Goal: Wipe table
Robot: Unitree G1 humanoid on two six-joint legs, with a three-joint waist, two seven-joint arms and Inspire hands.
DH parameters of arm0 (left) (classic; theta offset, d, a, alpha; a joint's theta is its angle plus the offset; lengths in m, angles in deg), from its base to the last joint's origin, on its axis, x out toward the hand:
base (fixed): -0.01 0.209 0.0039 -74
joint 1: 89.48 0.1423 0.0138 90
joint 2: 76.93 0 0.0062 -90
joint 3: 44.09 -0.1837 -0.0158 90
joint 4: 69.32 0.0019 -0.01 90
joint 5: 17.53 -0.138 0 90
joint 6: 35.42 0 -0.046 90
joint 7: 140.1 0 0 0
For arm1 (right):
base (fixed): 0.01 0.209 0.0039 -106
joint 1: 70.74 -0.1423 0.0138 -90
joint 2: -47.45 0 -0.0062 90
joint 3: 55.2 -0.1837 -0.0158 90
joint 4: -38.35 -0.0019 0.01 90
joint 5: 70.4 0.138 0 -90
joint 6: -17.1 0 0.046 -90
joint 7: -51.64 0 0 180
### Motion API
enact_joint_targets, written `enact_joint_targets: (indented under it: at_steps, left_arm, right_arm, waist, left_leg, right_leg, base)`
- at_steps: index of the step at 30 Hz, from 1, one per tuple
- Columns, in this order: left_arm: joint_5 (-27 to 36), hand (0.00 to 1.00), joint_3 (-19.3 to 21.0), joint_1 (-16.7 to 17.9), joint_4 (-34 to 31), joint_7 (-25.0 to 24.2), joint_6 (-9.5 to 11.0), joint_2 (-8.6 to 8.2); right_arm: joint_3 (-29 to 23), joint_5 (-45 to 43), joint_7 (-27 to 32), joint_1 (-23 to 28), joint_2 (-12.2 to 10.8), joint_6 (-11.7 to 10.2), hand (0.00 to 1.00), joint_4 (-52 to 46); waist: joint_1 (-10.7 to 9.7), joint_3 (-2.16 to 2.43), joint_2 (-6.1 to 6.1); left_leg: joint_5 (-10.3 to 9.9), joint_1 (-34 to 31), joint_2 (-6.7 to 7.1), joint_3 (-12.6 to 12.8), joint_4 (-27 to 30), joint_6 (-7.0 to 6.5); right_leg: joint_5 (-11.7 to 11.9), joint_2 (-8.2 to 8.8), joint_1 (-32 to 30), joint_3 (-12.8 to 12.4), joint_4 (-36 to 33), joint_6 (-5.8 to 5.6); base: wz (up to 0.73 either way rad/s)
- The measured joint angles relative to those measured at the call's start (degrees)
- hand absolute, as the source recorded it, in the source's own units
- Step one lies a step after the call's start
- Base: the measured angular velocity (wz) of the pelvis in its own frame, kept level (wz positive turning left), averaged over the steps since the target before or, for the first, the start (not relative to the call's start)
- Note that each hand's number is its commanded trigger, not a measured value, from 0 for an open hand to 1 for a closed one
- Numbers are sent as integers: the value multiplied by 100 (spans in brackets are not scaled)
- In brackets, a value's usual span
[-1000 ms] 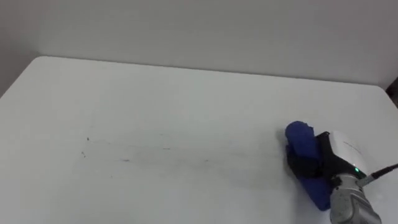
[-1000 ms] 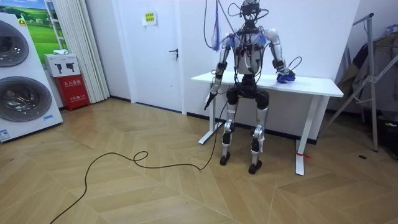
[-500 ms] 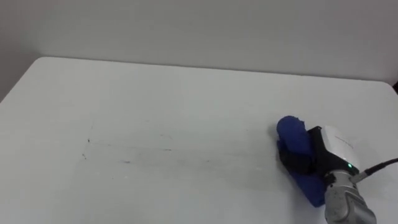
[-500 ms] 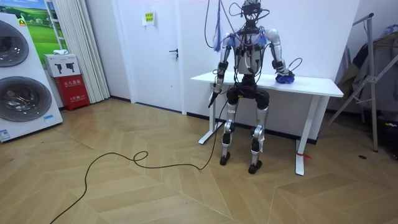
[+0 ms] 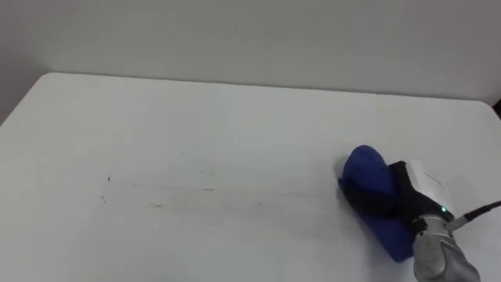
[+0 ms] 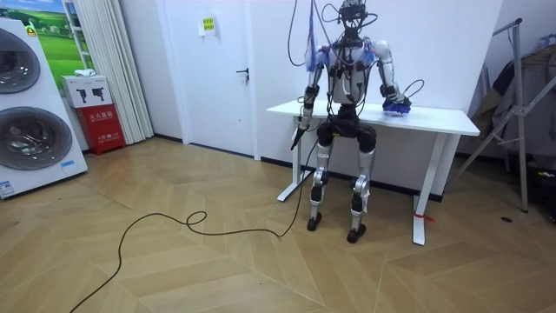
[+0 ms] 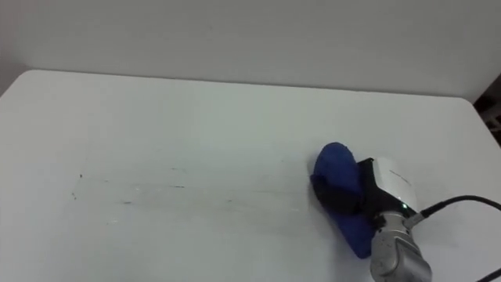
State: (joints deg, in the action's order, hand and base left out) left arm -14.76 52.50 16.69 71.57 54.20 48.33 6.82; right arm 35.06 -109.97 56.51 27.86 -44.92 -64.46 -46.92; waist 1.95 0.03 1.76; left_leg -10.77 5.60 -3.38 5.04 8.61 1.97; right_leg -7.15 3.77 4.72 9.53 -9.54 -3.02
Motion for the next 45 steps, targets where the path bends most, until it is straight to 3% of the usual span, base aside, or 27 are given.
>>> enact_joint_targets:
  at_steps: [5,9,17,18,19,21,22,34,38,41,42,43,45]
  left_arm:
    - [-12,0,369,124,33,-151,37,23]
    - [-9,0,613,148,85,-253,38,23]
    - [-3,0,617,-33,105,-255,56,21]
    - [-2,0,615,-31,105,-255,58,20]
    - [-5,0,615,-28,105,-255,58,20]
    - [-8,0,615,-33,105,-255,58,20]
    - [-9,0,616,-32,105,-257,58,20]
    - [-61,0,614,-63,137,-622,60,40]
    - [-44,0,540,-98,134,-611,59,30]
    - [14,0,459,-97,136,-593,50,32]
    - [21,0,406,-98,150,-591,45,32]
    - [29,0,386,-100,163,-591,42,32]
    - [60,0,340,-108,216,-596,28,31]
  right_arm:
    - [-553,620,-117,25,25,-41,0,-1039]
    - [-1019,804,-119,28,300,-33,0,-1671]
    - [-1066,804,-202,37,309,-31,0,-1973]
    - [-1066,804,-204,37,309,-26,36,-1973]
    - [-1066,793,-205,38,309,-24,57,-1972]
    - [-1065,752,-205,42,309,-23,91,-1972]
    - [-1063,742,-205,50,309,-23,100,-1972]
    - [-704,842,-718,78,307,27,100,-1919]
    - [-590,1392,-902,80,235,158,75,-1809]
    - [-576,1705,-947,81,219,187,16,-1560]
    - [-543,1724,-957,81,218,220,7,-1454]
    - [-521,1721,-968,81,214,238,0,-1400]
    - [-384,1700,-1003,95,209,305,0,-1251]
  waist:
    - [-144,-4,49]
    - [-172,4,146]
    - [-183,18,165]
    - [-183,10,149]
    - [-183,1,133]
    - [-181,-1,122]
    - [-179,-2,115]
    - [-119,-2,86]
    - [-129,-14,68]
    - [-139,-27,51]
    - [-137,-35,38]
    - [-137,-37,34]
    - [-138,-47,2]
  left_leg:
    - [0,-6,17,-1,-7,1]
    - [-2,-10,16,24,-11,5]
    - [-2,5,12,40,-50,4]
    - [-2,5,12,40,-53,5]
    - [-2,3,12,40,-53,4]
    - [-3,-2,12,40,-54,5]
    - [-3,-2,12,40,-55,5]
    - [-2,8,12,47,-75,4]
    - [-2,6,12,46,-77,4]
    - [-2,1,12,46,-87,4]
    - [-2,-1,12,46,-90,4]
    - [-3,-1,12,46,-91,5]
    - [-3,-3,9,47,-87,5]
  right_leg:
    - [-78,15,-6,-4,6,31]
    - [-86,9,-57,-38,-6,33]
    - [-85,5,-76,-65,-23,33]
    - [-85,5,-77,-65,-24,33]
    - [-85,5,-79,-62,-24,33]
    - [-85,5,-85,-59,-27,33]
    - [-85,5,-86,-59,-28,33]
    - [-85,5,-87,-55,-27,33]
    - [-85,6,-84,-54,-25,33]
    - [-85,6,-84,-53,-24,33]
    - [-85,6,-84,-54,-23,33]
    - [-85,5,-84,-54,-23,33]
    - [-85,4,-90,-54,-20,33]
  base:
    - [0]
    - [-4]
    - [-1]
    - [0]
    - [0]
    - [0]
    - [0]
    - [0]
    - [0]
    - [0]
    - [0]
    - [0]
    - [0]
